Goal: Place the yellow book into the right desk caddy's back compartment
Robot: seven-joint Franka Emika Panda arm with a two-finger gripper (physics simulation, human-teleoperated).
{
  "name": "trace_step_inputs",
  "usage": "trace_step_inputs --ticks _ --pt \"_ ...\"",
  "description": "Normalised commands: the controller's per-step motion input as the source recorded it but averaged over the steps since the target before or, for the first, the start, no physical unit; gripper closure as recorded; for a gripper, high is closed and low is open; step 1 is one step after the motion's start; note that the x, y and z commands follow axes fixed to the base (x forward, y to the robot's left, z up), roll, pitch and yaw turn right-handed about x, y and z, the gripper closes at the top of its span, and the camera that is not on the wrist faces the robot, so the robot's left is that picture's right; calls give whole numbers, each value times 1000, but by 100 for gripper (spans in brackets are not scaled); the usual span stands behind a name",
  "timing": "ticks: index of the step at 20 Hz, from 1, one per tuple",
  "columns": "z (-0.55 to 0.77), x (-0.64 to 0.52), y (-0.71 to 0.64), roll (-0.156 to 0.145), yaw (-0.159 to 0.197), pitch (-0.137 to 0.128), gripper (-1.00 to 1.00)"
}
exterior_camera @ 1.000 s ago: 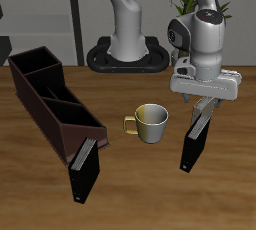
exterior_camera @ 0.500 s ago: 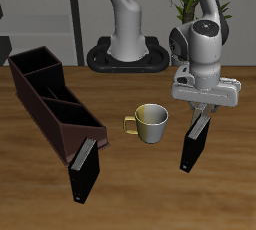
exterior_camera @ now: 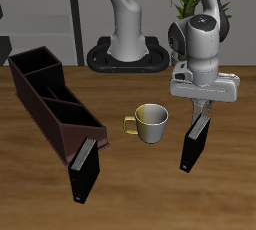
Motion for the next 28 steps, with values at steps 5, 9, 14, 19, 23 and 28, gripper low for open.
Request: trace_step_inputs --ticks 5,9,14,19,23,28 --pt "329 -112 49 75 130 -67 100" --pt "268 -95 -56 54 84 -5 100" --pt "241 -49 -280 -26 20 -7 100" --pt "169 -33 -124 81 92 54 100" --pt "216 34 -109 115 243 75 100" --pt "504 -38 -399 13 89 -32 100"
